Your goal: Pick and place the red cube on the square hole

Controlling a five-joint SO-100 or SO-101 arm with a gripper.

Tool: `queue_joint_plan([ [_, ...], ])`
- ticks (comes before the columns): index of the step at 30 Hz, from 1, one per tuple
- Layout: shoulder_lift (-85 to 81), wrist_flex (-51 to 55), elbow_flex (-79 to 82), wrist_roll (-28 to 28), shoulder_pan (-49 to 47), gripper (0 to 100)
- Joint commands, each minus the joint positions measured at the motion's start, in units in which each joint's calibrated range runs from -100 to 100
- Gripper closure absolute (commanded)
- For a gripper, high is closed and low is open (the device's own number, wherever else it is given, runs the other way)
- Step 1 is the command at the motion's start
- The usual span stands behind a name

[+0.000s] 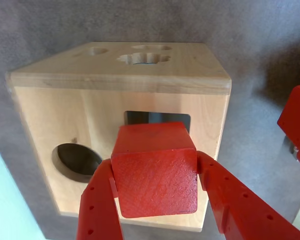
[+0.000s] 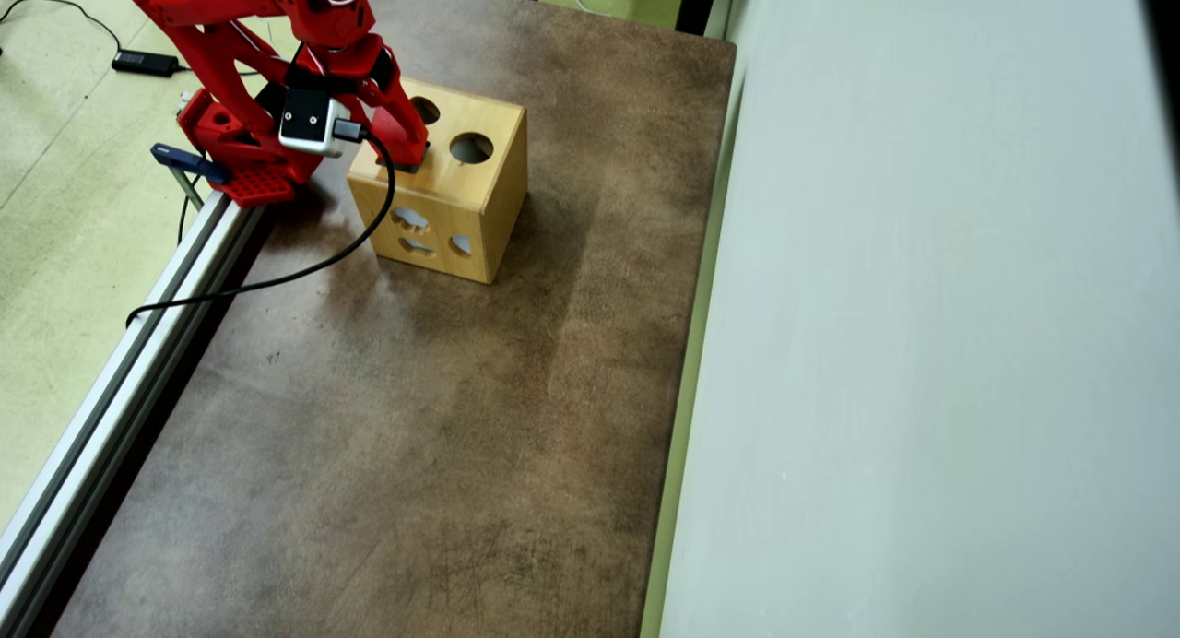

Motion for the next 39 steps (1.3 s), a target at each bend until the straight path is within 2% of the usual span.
queue_joint_plan([
  [1,0.49,-0.87,0.42,0.0,0.4,99],
  [8,0.49,-0.87,0.69,-0.1,0.55,99],
  [14,0.66,-0.87,0.69,-0.1,4.86,99],
  [39,9.91,-0.95,2.21,0.0,4.19,99],
])
